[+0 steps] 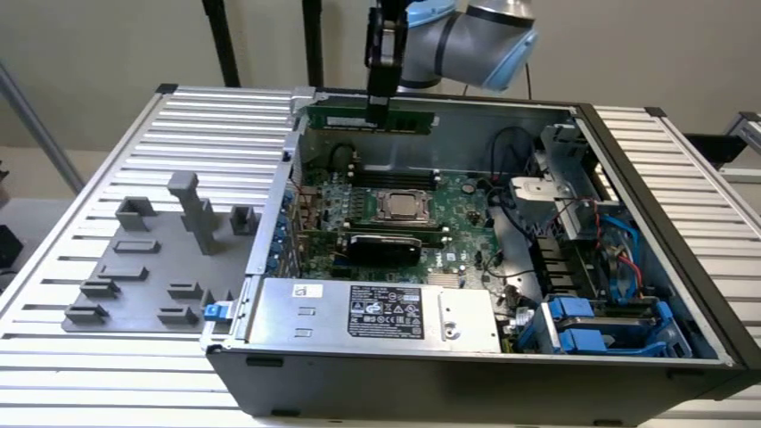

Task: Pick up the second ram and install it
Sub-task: 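Pick up the second ram and move it above second insertion slot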

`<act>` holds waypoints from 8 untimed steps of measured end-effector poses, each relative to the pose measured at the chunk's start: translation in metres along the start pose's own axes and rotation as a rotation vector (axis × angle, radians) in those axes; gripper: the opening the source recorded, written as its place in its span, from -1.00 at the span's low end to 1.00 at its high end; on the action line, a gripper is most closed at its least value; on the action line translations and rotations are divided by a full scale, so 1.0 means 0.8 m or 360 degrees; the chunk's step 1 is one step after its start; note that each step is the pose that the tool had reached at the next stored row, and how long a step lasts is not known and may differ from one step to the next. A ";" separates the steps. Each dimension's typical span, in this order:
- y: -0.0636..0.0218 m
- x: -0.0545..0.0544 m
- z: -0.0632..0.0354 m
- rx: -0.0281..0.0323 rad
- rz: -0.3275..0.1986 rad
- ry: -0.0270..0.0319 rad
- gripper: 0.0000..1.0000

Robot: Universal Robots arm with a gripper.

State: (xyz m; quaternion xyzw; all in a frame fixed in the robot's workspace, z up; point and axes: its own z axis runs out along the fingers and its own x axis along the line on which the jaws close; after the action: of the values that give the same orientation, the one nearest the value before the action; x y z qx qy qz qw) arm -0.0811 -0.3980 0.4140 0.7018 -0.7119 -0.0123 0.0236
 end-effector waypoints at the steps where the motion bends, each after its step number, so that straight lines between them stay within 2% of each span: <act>1: -0.002 -0.003 0.002 0.00001 0.0000 -0.00013 -1.00; 8: -0.020 -0.026 0.016 -0.00001 0.0000 -0.00072 -1.00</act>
State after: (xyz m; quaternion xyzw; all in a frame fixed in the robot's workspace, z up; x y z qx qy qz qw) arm -0.0655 -0.3777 0.4003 0.7018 -0.7119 -0.0139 0.0220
